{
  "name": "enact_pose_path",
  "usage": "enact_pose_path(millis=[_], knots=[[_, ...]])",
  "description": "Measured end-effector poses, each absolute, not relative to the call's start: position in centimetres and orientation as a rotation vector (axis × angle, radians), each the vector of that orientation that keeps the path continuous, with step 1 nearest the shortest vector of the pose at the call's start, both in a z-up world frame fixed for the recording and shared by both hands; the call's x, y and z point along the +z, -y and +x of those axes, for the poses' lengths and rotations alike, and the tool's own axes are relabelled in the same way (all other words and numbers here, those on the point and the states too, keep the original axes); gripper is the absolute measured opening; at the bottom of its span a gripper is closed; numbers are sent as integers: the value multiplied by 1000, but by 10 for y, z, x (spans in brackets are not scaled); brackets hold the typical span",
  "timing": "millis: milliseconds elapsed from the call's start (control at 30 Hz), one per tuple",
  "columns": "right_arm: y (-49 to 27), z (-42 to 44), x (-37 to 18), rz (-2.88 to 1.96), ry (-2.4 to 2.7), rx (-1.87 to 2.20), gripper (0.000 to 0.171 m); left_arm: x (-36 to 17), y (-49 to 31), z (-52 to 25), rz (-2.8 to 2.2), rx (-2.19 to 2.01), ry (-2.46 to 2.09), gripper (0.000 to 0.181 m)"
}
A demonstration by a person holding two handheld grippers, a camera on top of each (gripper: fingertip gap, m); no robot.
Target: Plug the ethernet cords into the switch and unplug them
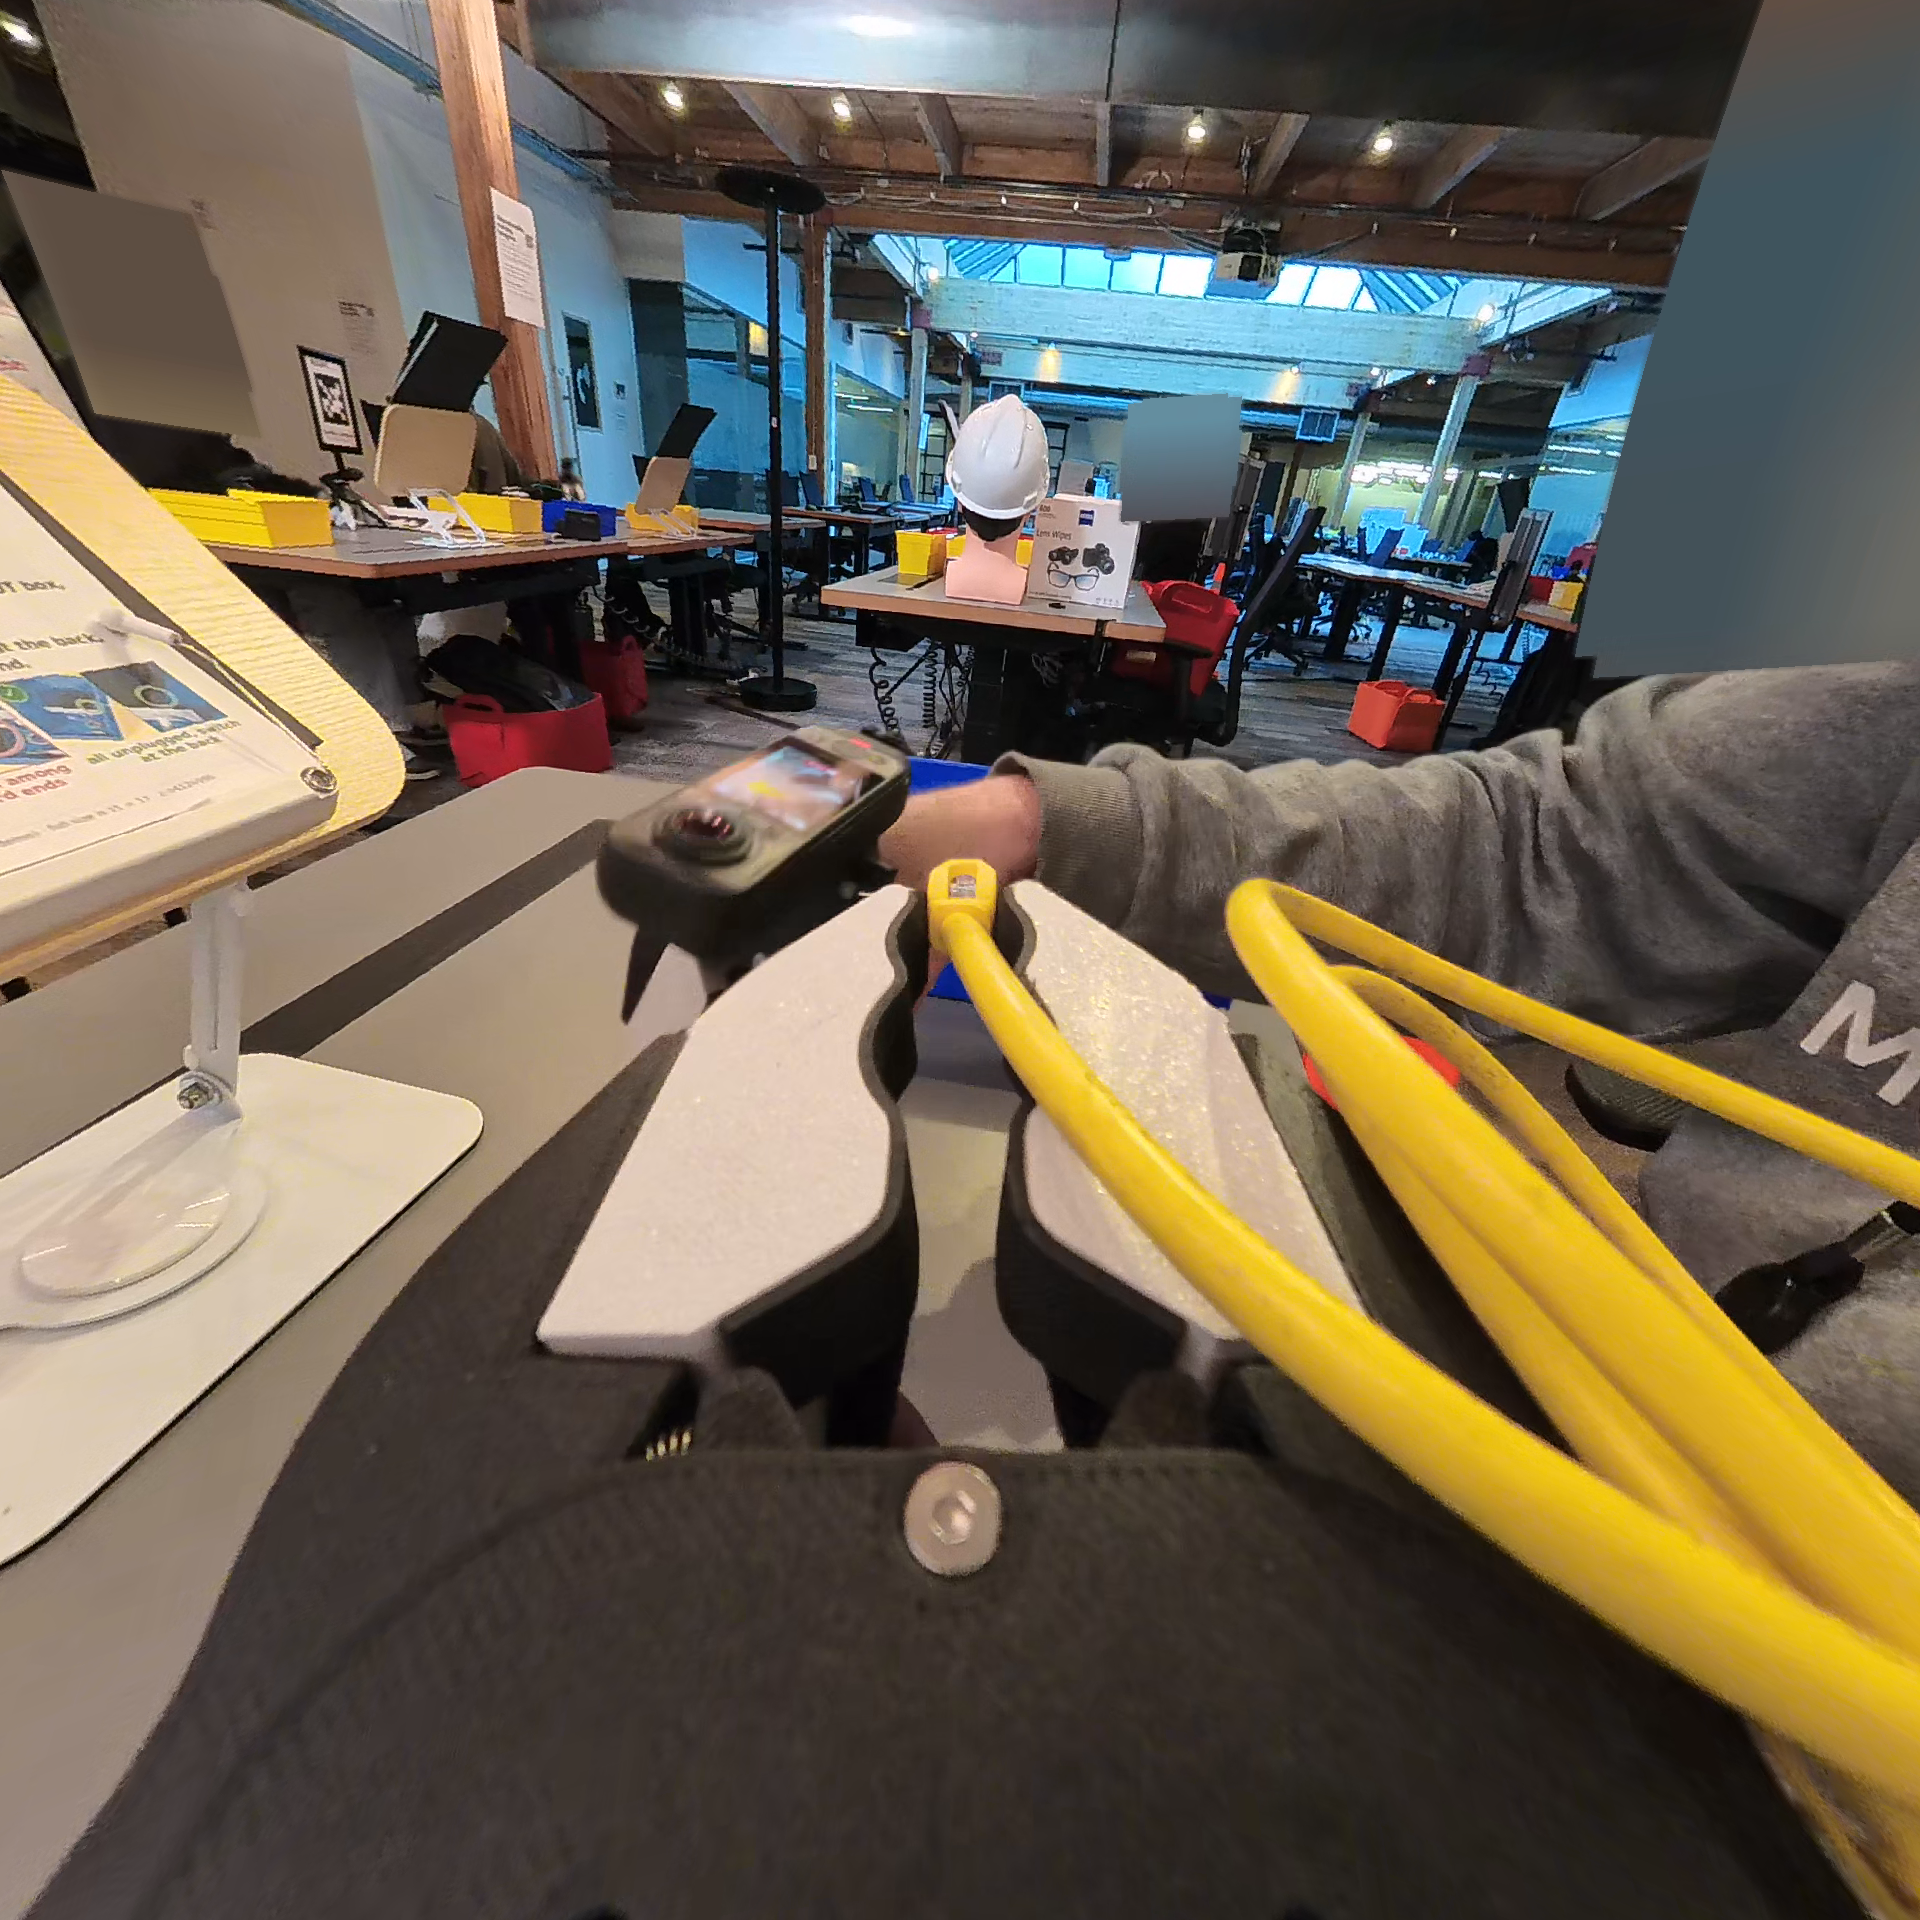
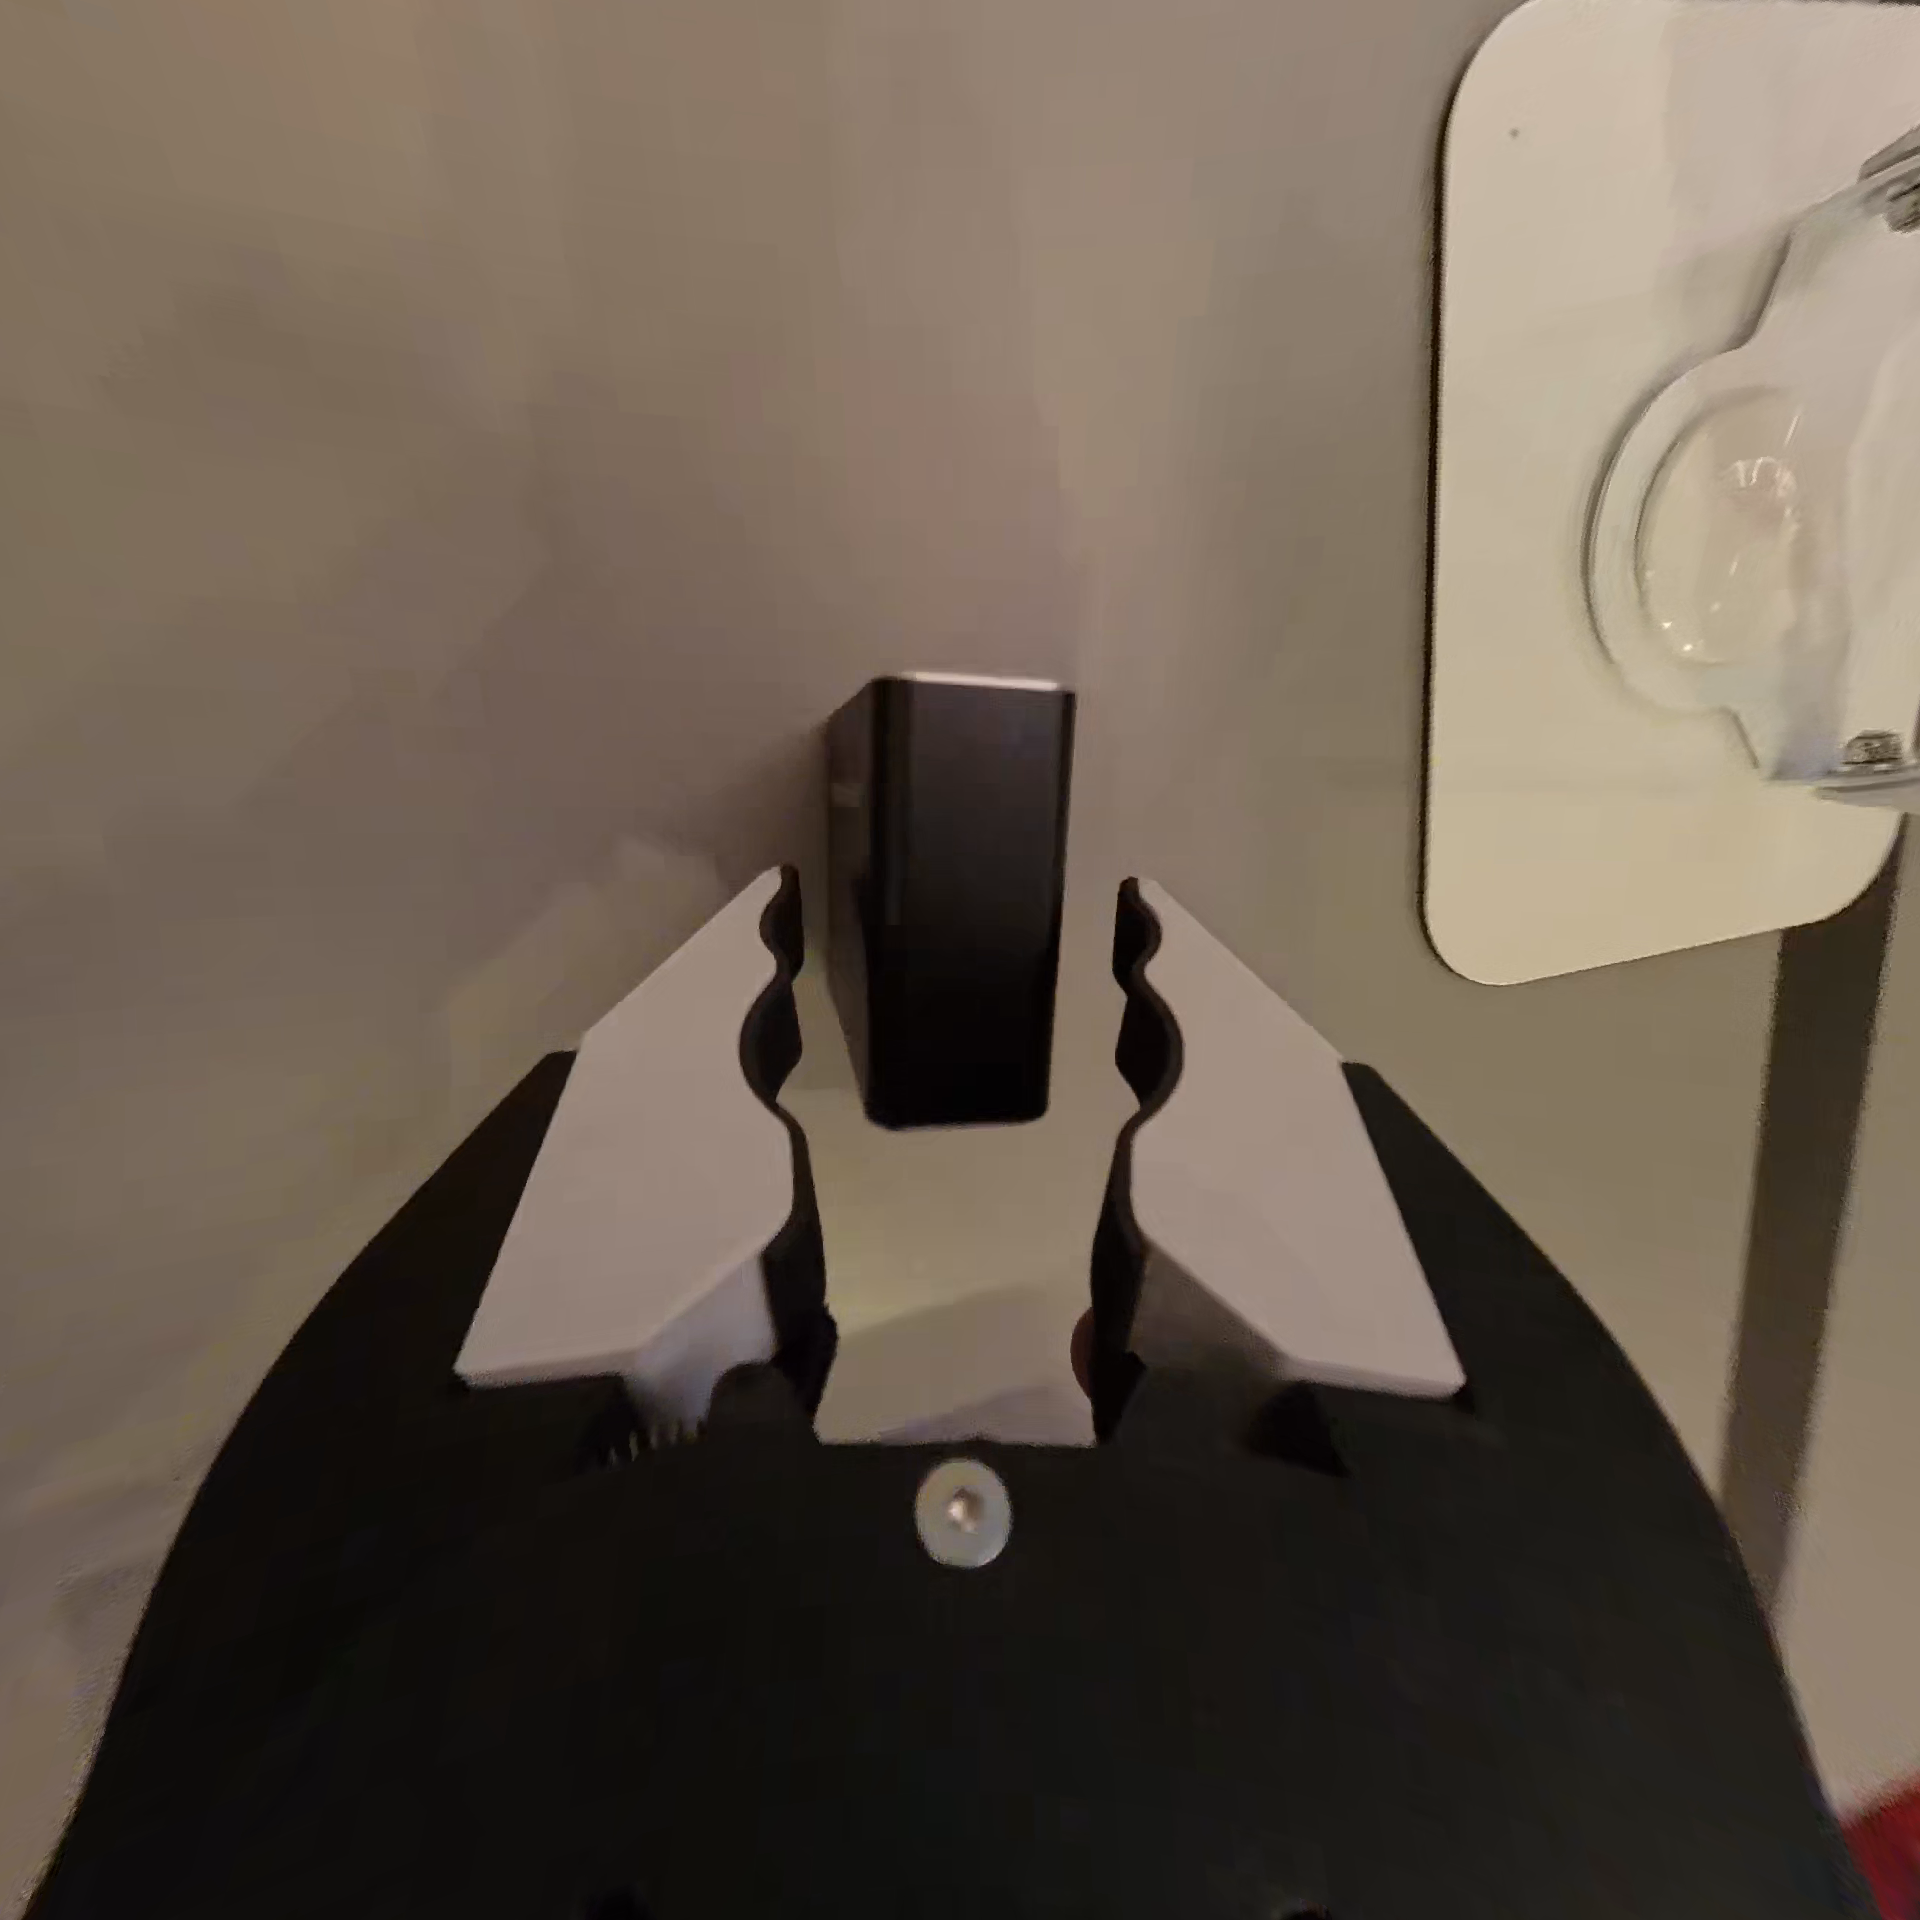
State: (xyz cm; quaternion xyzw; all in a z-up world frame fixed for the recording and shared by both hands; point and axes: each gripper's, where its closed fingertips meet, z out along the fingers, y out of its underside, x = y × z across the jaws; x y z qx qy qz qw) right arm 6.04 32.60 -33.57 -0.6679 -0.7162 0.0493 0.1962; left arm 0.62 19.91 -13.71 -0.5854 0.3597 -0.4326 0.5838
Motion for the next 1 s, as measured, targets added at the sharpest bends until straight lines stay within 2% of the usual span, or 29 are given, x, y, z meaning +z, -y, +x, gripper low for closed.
enact_pose_path(millis=[133, 367, 400, 633, 800, 1000], knots=[[-317, 51, -339, -1907, 2163, 65, 63, -135, -199, 5, -1364, -1002, -840, 12], [-319, 55, -369, -2009, 2245, -24, 50, -138, -200, 0, -1367, -986, -843, 12], [-321, 52, -369, -1991, 2226, -15, 40, -138, -201, -1, -1366, -985, -841, 12], [-314, 41, -364, -1918, 2134, 213, 35, -140, -205, -6, -1371, -977, -828, 12], [-313, 37, -344, -1777, 2002, 324, 33, -140, -207, -6, -1375, -961, -821, 12], [-315, 38, -287, -1535, 1798, 281, 34, -141, -214, -6, -1401, -931, -778, 12]])
